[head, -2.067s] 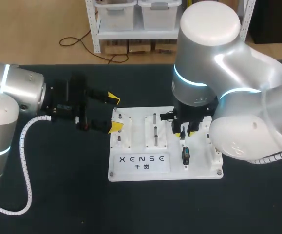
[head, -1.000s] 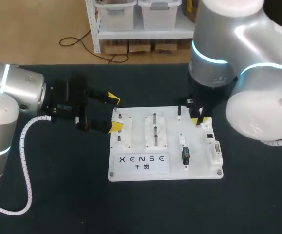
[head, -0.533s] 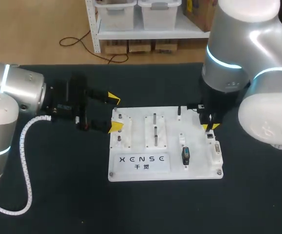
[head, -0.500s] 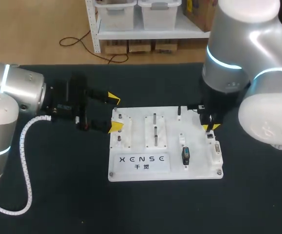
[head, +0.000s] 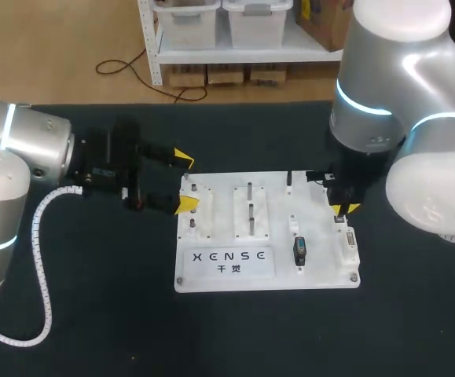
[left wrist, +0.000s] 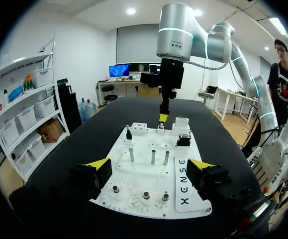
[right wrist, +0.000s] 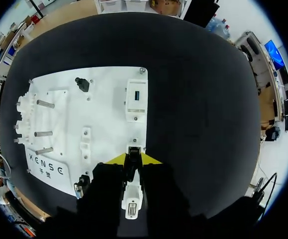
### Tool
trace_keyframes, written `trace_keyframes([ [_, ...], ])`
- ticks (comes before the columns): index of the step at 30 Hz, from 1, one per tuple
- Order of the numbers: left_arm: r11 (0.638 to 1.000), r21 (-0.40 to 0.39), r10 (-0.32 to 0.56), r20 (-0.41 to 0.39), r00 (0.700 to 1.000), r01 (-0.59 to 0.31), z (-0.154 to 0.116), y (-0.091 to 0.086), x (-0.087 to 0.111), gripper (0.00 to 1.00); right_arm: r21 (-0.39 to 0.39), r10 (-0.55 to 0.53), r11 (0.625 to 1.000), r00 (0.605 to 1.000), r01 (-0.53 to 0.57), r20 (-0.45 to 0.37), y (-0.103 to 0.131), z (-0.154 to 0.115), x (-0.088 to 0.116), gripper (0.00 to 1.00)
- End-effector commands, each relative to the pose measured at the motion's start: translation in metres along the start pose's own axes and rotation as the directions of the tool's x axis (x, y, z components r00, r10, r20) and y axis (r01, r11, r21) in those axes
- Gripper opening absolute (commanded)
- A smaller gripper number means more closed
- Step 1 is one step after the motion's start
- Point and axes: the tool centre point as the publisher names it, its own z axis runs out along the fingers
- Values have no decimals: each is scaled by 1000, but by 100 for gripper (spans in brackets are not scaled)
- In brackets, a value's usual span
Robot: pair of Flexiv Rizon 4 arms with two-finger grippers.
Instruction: Insert the Ethernet cable into its matching sockets.
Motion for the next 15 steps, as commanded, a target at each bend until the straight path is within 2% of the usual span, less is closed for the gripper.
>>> trace_keyframes([
  [1, 1000, -4, 3, 7, 1000, -3, 0, -1, 2, 100, -3, 0, 1000, 1000, 0, 0, -1, 1, -1, 0],
  [15, 1000, -4, 3, 7, 1000, -3, 0, -1, 2, 100, -16, -14, 1000, 1000, 14, -18, -1, 10, -1, 0],
])
